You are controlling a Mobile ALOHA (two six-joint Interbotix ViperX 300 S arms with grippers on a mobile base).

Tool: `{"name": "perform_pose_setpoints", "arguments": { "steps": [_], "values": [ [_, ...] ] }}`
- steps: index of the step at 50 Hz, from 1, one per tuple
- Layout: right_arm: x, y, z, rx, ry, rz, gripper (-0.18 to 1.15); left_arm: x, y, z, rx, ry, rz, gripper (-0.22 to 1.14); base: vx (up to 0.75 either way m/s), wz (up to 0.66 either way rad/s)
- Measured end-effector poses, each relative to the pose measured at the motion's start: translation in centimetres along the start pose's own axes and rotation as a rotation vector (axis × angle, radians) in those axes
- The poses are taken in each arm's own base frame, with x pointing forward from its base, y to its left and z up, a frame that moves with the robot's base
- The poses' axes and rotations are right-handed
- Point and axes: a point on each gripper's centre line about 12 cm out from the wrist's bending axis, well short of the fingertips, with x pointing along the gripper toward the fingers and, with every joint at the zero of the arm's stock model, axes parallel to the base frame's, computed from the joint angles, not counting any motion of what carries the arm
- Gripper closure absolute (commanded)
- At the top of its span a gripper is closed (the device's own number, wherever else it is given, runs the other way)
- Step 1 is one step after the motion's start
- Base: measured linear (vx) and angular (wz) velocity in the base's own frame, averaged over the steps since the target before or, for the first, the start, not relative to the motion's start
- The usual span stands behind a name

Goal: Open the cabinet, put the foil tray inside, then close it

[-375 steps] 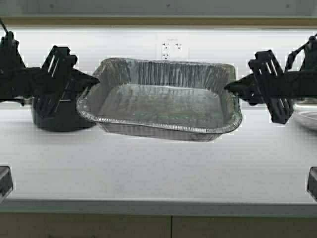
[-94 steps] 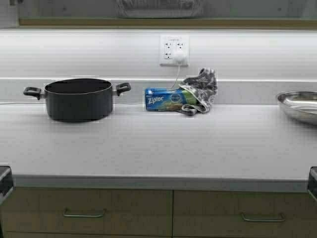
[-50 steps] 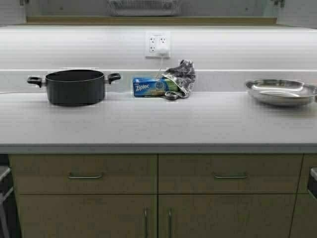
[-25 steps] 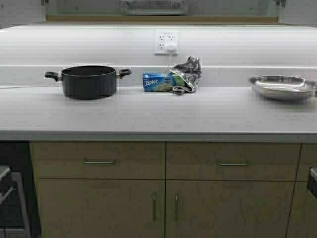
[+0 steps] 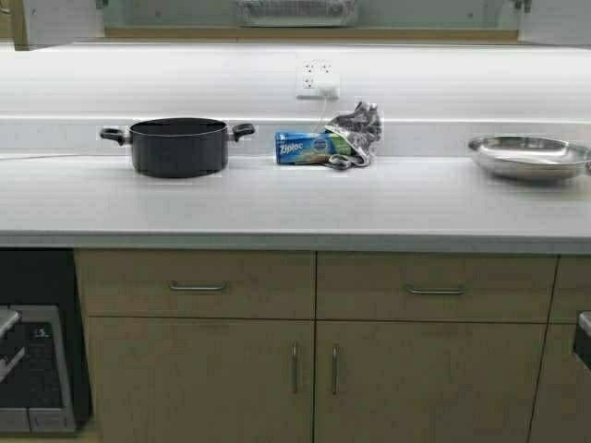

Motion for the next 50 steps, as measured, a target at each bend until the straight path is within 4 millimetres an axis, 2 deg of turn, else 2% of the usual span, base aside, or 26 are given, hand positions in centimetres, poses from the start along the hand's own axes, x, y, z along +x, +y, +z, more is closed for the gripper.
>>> {"name": "perform_pose_setpoints", "arguments": {
  "steps": [8,14,23,28,33,41,45,50],
  "values": [
    [3.6,0.6,-0.5,0.009,0.008,0.018,0.89,3.7,-0.4,-0.8,-0.022,0.01,-0.015,0.87,-0.01,0.0],
    [5.2,1.6,-1.2,0.015,0.018,0.048,0.89,4.3,-2.1,-0.9,-0.026,-0.004,-0.061,0.87,0.01,0.0],
    [6.4,3.9,-2.3,0.015,0.031,0.108,0.89,5.0,-5.8,-1.3,-0.022,-0.023,-0.156,0.87,0.02,0.0],
    [7.0,4.1,-3.0,0.023,0.046,0.111,0.89,5.6,-6.4,-1.9,-0.022,-0.015,-0.169,0.87,0.0,0.0],
    [6.9,4.8,-3.1,0.021,0.049,0.127,0.89,6.0,-7.2,-2.6,-0.022,0.0,-0.185,0.87,0.01,0.0],
    [6.2,7.6,-3.2,0.009,0.051,0.187,0.9,5.6,-9.4,-2.9,-0.018,-0.002,-0.236,0.87,0.0,0.0],
    [5.1,9.8,-3.4,0.002,0.056,0.237,0.9,4.7,-10.9,-3.2,-0.015,0.002,-0.277,0.87,0.0,0.0],
    [2.8,12.9,-3.6,-0.028,0.058,0.323,0.9,2.3,-12.9,-2.9,-0.012,-0.021,-0.343,0.87,0.0,0.0]
  ]
}}
